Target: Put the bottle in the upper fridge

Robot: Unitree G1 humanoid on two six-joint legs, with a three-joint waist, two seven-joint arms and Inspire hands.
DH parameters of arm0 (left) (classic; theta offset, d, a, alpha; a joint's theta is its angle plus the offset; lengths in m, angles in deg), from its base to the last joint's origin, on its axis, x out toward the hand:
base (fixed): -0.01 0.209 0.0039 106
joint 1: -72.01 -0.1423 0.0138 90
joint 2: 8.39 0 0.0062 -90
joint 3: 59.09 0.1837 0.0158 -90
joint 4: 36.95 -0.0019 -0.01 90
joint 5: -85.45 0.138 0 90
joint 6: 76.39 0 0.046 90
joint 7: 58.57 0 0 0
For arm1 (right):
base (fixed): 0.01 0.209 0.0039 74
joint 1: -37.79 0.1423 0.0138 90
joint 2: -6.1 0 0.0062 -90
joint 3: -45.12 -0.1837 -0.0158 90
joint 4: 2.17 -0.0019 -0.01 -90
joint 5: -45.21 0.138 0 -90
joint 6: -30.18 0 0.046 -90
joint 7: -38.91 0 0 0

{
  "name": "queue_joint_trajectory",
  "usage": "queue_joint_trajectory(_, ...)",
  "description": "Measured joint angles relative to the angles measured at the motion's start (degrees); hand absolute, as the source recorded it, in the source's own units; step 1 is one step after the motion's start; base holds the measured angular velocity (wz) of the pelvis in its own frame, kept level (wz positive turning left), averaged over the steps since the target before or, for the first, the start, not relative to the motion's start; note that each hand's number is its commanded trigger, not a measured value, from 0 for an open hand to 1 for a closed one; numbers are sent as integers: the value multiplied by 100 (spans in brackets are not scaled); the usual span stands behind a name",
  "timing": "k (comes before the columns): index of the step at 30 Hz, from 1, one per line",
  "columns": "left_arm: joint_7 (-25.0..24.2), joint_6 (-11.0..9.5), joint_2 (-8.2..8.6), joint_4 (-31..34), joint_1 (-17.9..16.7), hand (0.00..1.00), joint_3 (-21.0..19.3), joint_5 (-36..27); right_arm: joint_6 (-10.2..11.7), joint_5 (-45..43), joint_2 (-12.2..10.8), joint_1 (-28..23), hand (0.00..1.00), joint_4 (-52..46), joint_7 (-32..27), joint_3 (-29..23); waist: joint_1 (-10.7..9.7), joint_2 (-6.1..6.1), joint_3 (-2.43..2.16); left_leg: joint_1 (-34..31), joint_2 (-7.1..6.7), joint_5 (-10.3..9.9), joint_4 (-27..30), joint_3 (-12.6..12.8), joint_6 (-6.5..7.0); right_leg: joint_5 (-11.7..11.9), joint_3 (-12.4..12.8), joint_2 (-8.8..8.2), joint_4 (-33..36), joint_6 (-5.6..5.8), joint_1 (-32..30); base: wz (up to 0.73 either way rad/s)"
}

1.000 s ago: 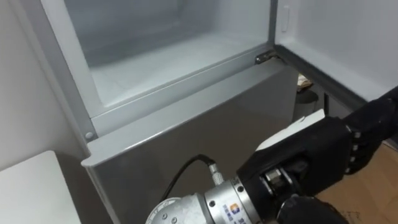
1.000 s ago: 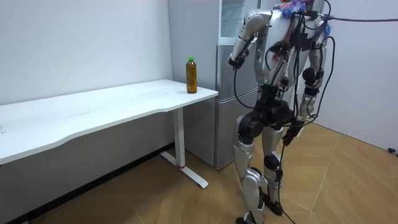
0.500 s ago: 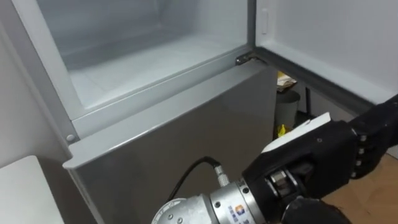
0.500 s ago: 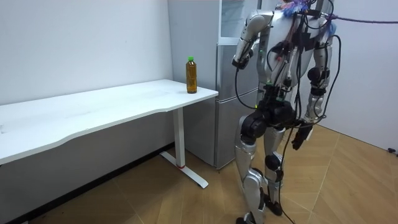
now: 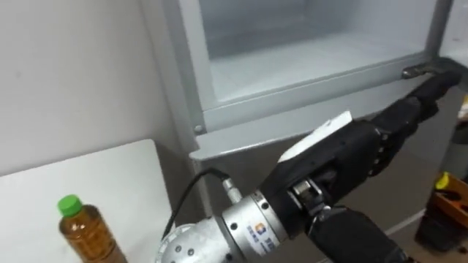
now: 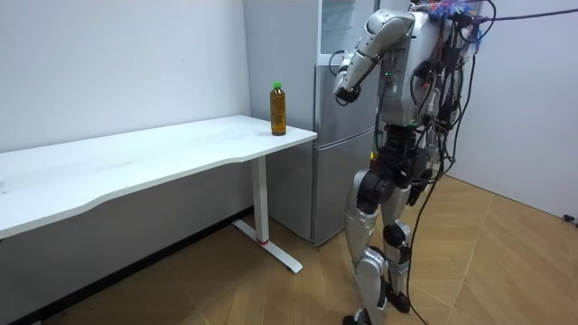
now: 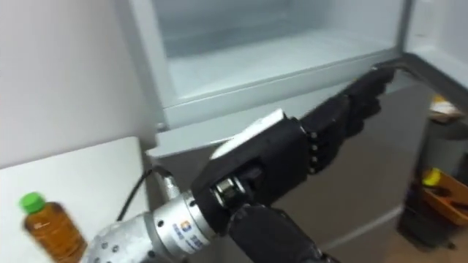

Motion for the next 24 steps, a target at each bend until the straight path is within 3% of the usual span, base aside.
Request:
queue_joint_trajectory(3,151,-21,-185,214,-219,0,-340,225,40,-6,-66,-5,0,-5,19,-8,186,-48,-47,44,-24,31,-4,-168,2,-11,-129,-22,1,7,119,27)
queue_joint_trajectory(4,226,-23,-318,396,-399,0,-555,333,77,-16,-94,14,0,-20,20,-18,213,-37,-57,39,-34,32,-3,-233,3,-12,-229,-43,-2,8,153,22)
queue_joint_trajectory(7,382,-41,-610,696,-769,0,-981,721,105,-187,-121,5,0,-20,29,-47,397,-28,-66,34,-57,44,13,-322,9,-15,-364,-67,-14,12,223,24)
queue_joint_trajectory(8,411,-47,-638,711,-820,0,-1073,828,116,-245,-121,-3,0,-16,30,-68,459,-10,-78,34,-60,46,16,-335,13,-15,-370,-68,-15,12,234,11)
queue_joint_trajectory(10,557,-50,-732,875,-1115,0,-1701,835,134,-273,-150,-19,0,-14,75,-127,719,19,-106,47,-65,50,32,-346,14,-18,-373,-68,-41,13,281,5)
queue_joint_trajectory(14,946,-217,-839,1069,-1190,0,-2757,843,193,-272,-210,-208,0,-18,158,-319,951,-27,-93,140,-110,56,50,-492,15,-80,-431,-86,-95,39,482,20)
queue_joint_trajectory(15,1104,-333,-894,1149,-1239,0,-3037,859,225,-244,-210,-295,0,-19,175,-348,1015,-17,-142,158,-136,56,71,-569,16,-106,-472,-101,-100,54,504,23)
queue_joint_trajectory(17,1269,-587,-903,1256,-1429,0,-3423,869,274,-248,-217,-408,0,-28,188,-426,1241,-25,-149,221,-151,56,69,-579,16,-119,-524,-121,-91,61,553,7)
queue_joint_trajectory(18,1329,-744,-900,1281,-1608,0,-3726,945,324,-256,-229,-460,0,-13,189,-458,1340,-7,-156,233,-156,56,66,-577,16,-123,-534,-129,-99,65,624,8)
queue_joint_trajectory(24,1985,-935,-787,1446,-2544,0,-4946,945,455,-133,-279,-753,0,-37,290,-564,1688,-29,-147,221,-185,56,54,-726,16,-157,-737,-140,-191,85,691,18)
